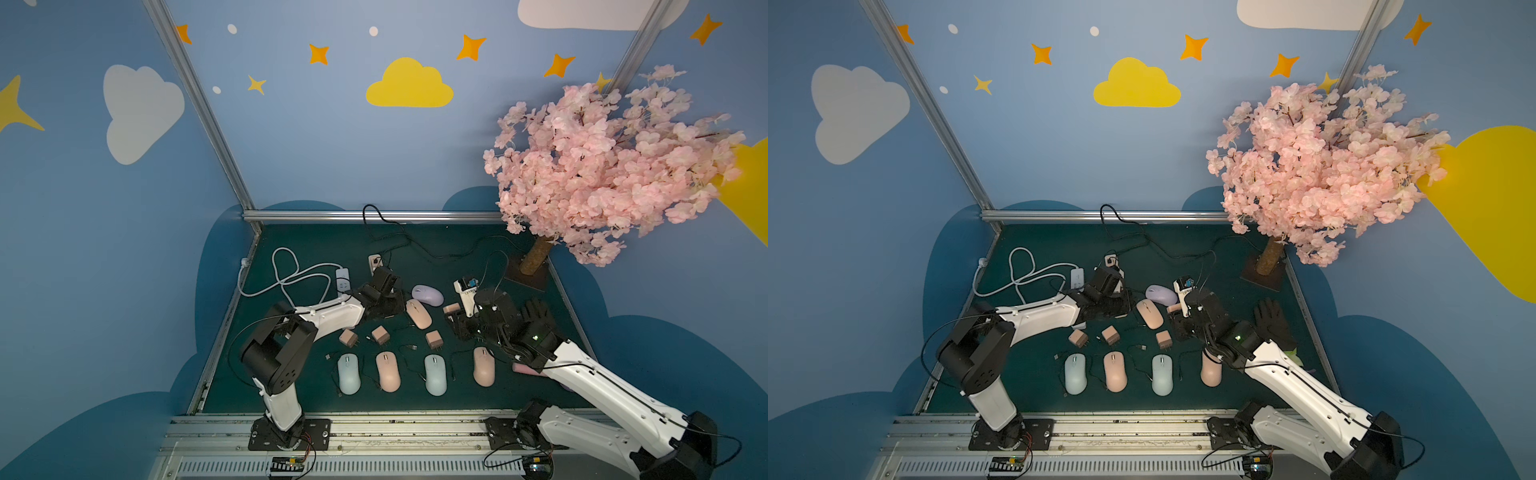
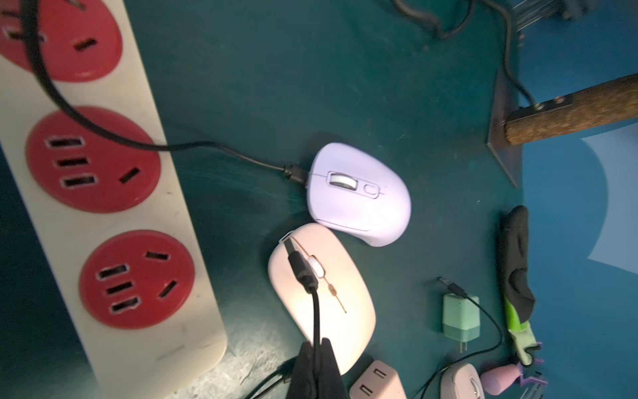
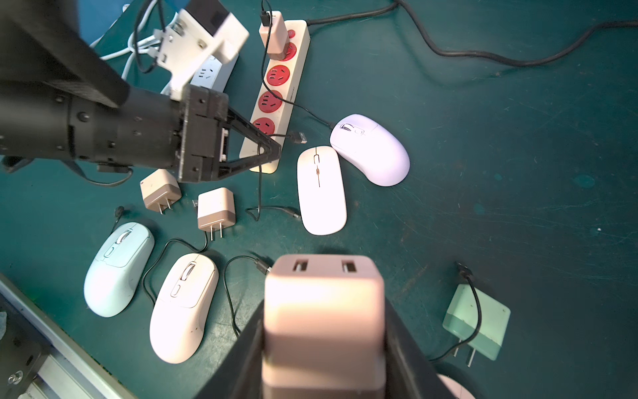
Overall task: Unplug the wireless mouse
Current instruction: Place the power cord at the center of the board.
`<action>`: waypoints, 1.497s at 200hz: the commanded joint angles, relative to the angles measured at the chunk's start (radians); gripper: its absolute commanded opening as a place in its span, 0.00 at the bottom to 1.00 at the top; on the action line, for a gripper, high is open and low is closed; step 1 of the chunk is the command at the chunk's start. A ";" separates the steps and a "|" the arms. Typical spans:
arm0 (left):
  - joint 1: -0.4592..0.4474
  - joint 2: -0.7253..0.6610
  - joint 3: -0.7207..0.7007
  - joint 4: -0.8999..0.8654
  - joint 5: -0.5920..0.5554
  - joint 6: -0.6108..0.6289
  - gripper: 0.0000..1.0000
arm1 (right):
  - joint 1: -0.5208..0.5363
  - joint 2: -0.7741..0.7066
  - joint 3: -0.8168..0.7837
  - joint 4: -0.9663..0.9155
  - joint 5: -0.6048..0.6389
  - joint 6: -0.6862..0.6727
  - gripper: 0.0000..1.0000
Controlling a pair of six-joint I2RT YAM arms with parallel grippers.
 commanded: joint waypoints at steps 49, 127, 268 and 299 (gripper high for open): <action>0.017 0.118 0.106 -0.137 -0.035 0.049 0.04 | -0.005 -0.026 -0.008 0.001 0.000 0.007 0.00; 0.073 0.159 0.134 -0.289 -0.158 0.071 0.04 | -0.003 -0.024 -0.022 0.019 -0.022 0.008 0.00; 0.111 0.301 0.335 -0.397 -0.134 0.109 0.26 | -0.005 -0.042 -0.042 0.018 -0.050 0.010 0.00; 0.112 0.281 0.339 -0.397 -0.100 0.115 0.40 | -0.006 -0.036 -0.042 0.004 -0.035 0.017 0.00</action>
